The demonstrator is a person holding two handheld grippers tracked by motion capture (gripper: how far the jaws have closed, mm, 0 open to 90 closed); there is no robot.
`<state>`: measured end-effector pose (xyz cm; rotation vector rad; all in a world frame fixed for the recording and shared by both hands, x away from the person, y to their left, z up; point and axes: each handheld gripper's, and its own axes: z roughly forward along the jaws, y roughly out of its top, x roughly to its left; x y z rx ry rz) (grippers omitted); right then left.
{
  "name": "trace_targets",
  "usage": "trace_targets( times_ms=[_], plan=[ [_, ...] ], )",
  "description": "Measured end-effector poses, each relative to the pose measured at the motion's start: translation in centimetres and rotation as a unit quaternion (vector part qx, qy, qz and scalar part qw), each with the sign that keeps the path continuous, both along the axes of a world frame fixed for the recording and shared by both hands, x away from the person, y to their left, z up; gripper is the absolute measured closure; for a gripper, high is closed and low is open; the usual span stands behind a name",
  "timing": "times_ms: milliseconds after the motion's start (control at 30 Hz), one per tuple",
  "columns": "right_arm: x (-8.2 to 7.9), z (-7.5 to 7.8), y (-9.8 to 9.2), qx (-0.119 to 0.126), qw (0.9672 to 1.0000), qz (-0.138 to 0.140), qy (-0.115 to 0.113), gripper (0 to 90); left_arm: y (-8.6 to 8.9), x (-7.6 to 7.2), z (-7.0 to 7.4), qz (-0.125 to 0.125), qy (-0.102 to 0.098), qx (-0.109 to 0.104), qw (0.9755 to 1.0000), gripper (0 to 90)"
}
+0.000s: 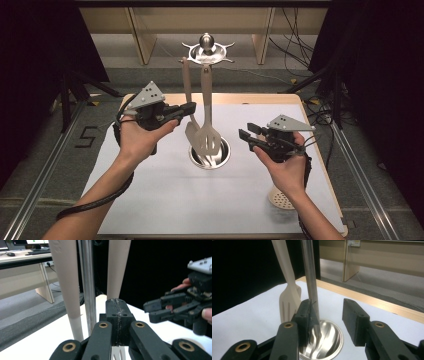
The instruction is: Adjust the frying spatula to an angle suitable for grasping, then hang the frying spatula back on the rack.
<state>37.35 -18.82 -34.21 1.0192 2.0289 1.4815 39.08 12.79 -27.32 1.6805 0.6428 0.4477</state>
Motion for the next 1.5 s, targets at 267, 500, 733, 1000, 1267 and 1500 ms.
trace_targets(
  times_ms=[267,500,733,1000,1267,1500],
  plan=[
    [0.3,0.1,-0.4,0.002,1.0000,-0.005,0.002,60.8,0.7,0.0,1.4,0.021,-0.025,-0.026,0.9991,89.5],
    [0.8,-0.1,-0.5,-0.001,1.0000,-0.003,0.006,63.1,1.2,0.0,2.4,0.036,-0.036,-0.054,0.9973,89.5],
    [1.3,-0.7,-0.9,-0.008,0.9993,-0.005,0.036,69.9,1.6,0.1,3.7,0.046,-0.061,-0.076,0.9942,89.5],
    [1.4,-1.0,-1.2,-0.036,0.9981,-0.021,0.045,79.7,1.7,0.2,4.6,0.043,-0.073,-0.085,0.9927,89.4],
    [1.1,-1.1,-1.5,-0.033,0.9977,-0.027,0.053,79.4,1.3,0.5,5.1,0.044,-0.078,-0.094,0.9915,89.4],
    [1.1,-1.1,-1.6,-0.040,0.9979,-0.027,0.042,78.4,1.2,1.1,5.2,0.058,-0.080,-0.100,0.9900,89.4]
  ],
)
